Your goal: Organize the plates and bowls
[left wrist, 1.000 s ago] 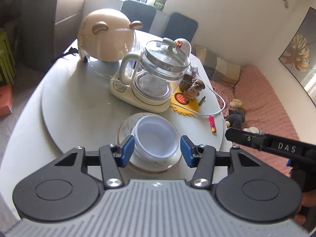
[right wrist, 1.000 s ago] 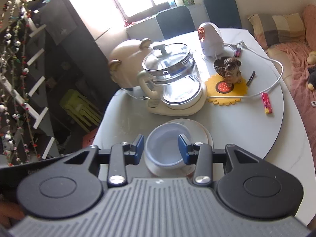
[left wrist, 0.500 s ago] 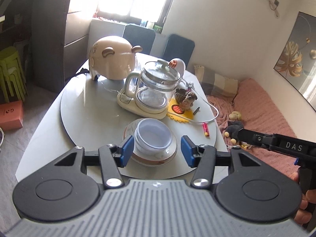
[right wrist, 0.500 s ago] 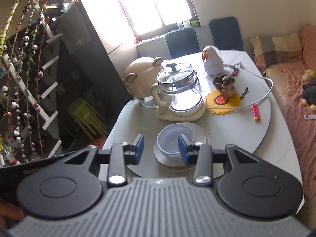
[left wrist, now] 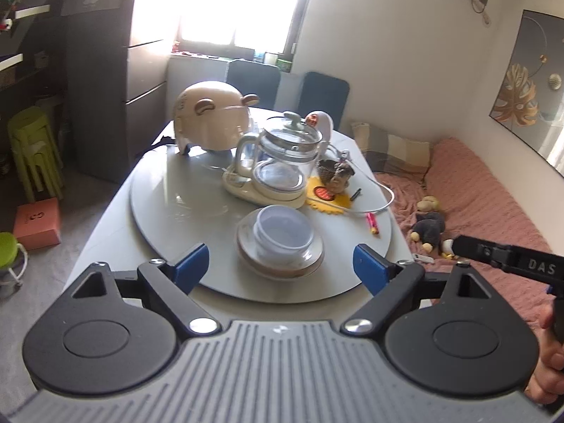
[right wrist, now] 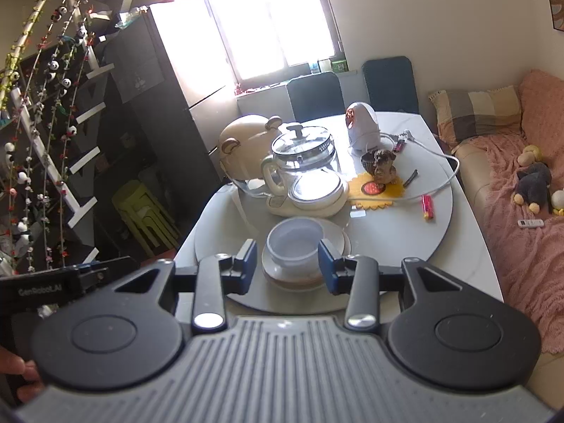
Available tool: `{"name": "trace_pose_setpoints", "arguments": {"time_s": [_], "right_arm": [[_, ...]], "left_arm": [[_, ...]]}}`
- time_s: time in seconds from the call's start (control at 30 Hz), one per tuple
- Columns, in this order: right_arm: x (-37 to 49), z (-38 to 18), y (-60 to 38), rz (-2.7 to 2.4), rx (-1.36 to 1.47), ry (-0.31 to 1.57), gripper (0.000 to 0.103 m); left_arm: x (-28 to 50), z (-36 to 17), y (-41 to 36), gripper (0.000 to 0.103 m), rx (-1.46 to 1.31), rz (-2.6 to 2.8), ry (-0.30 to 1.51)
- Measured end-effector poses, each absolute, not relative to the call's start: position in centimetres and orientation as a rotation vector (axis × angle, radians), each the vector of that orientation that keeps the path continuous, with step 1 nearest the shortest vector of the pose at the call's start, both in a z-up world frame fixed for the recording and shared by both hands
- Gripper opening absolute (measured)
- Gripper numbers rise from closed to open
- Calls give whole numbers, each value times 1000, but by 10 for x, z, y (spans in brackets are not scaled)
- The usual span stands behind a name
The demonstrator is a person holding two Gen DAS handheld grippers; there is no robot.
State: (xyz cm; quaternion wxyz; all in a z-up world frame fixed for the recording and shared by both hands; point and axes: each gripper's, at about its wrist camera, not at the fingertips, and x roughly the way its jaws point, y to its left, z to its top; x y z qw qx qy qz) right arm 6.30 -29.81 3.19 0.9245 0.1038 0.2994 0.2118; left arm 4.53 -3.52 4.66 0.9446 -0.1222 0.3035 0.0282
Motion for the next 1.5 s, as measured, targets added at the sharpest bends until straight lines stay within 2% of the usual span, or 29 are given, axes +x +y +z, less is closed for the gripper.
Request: {"name": "trace_pose_setpoints", "arguments": {"time_s": [0.17,0.6,1.5], "right_arm": [[37,31,-305,438,189,626,42],[5,10,-313,437,171,689,42],[16,14,-318,457,145,664,42]], "left_arm": [[19,49,-38,97,-259,75,632],[-14,33,-58,97,-249,104,683],[-10,46,-65,97,-209,138,672]]}}
